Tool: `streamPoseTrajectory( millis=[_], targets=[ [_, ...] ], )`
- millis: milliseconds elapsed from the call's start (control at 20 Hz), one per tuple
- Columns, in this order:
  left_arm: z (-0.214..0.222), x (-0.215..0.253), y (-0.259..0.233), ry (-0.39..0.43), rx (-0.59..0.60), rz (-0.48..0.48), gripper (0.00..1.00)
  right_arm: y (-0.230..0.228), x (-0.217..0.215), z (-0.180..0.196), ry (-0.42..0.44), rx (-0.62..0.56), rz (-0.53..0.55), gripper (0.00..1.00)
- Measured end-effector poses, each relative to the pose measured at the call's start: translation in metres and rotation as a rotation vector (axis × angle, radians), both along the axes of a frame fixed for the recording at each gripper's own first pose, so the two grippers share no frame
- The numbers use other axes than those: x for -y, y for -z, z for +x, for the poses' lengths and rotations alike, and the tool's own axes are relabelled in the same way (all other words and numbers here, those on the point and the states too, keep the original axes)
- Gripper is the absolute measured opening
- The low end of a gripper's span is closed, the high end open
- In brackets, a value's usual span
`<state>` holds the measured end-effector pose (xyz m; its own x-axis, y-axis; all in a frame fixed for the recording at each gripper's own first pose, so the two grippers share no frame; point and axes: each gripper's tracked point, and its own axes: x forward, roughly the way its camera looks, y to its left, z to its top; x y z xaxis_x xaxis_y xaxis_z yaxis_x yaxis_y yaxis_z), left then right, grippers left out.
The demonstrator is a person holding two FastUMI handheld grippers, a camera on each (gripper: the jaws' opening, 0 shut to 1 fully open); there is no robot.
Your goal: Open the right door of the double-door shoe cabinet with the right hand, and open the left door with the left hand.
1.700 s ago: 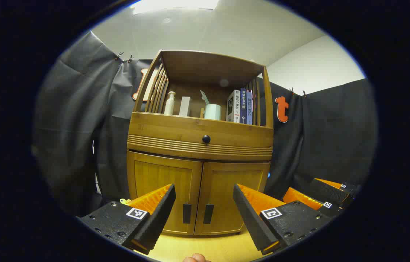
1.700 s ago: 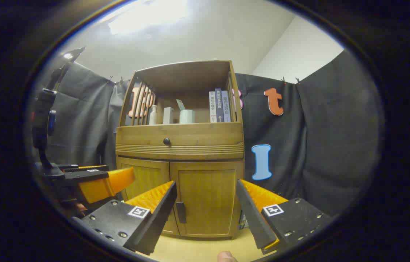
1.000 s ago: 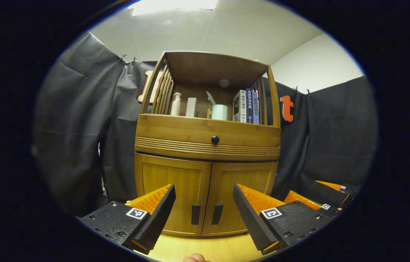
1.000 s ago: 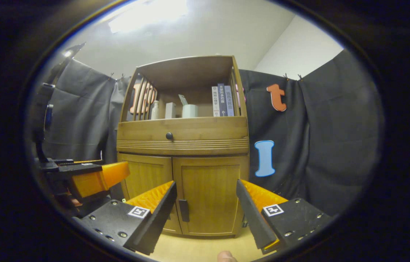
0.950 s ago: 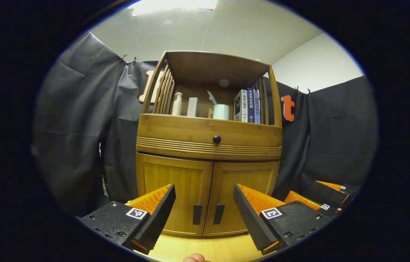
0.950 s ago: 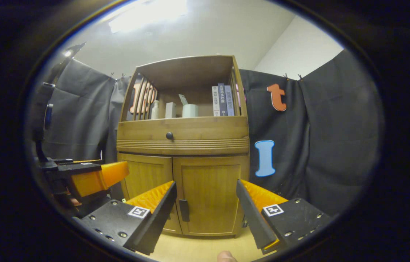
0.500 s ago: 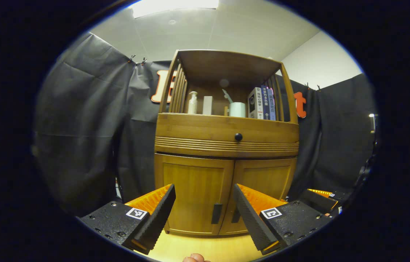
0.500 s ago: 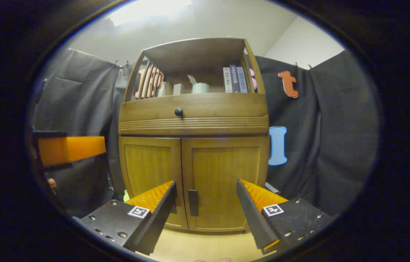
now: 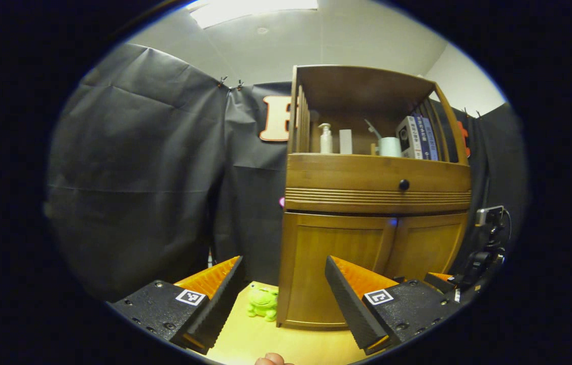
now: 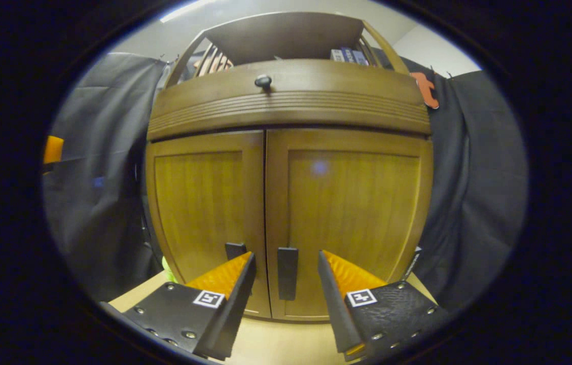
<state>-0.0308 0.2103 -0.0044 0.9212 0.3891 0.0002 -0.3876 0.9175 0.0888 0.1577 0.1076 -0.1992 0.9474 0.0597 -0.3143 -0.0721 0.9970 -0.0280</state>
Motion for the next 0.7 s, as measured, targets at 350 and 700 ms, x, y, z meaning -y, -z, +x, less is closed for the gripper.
streamPoseTrajectory(
  millis=[350,700],
  targets=[
    [-0.022,-0.049,-0.003,-0.094,-0.013,0.015,0.96,0.065,-0.008,0.037,0.055,-0.113,-0.012,0.52],
    [-0.026,-0.064,-0.002,-0.099,-0.018,-0.002,0.96,0.072,-0.005,0.043,0.113,-0.115,-0.021,0.29]
  ],
)
